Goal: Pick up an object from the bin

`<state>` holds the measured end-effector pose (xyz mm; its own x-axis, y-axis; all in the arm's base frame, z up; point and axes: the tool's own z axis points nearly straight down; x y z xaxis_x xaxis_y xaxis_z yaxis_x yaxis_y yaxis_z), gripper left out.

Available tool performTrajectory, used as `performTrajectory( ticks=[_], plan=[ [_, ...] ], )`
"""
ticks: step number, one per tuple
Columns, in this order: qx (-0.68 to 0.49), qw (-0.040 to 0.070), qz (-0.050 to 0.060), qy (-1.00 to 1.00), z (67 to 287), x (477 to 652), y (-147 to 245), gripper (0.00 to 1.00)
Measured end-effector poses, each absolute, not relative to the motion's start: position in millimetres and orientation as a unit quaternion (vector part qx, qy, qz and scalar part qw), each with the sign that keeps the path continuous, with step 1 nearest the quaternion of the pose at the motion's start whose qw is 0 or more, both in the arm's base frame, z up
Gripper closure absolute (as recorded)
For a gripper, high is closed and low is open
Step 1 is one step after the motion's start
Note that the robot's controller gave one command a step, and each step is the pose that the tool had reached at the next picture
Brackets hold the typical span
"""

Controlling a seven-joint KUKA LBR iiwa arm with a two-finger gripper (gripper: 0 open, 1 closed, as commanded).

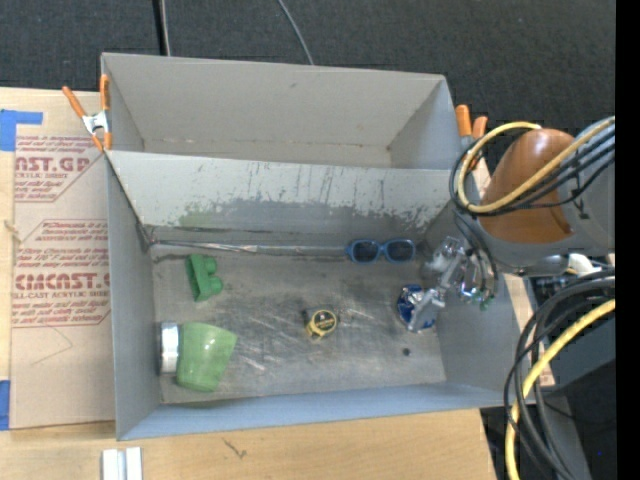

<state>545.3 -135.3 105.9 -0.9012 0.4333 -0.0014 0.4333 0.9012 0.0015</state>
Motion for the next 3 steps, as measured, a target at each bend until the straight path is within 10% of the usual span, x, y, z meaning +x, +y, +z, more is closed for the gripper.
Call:
performTrajectory(
  ticks=[2, 3],
  plan=[
    [0.296, 0.001, 0.001, 0.955, 73.5, 551.7, -133.9, 0.0],
    [0.296, 0.004, 0.0, 0.955, 75.2, 553.4, -134.4, 1.0]
  ],
)
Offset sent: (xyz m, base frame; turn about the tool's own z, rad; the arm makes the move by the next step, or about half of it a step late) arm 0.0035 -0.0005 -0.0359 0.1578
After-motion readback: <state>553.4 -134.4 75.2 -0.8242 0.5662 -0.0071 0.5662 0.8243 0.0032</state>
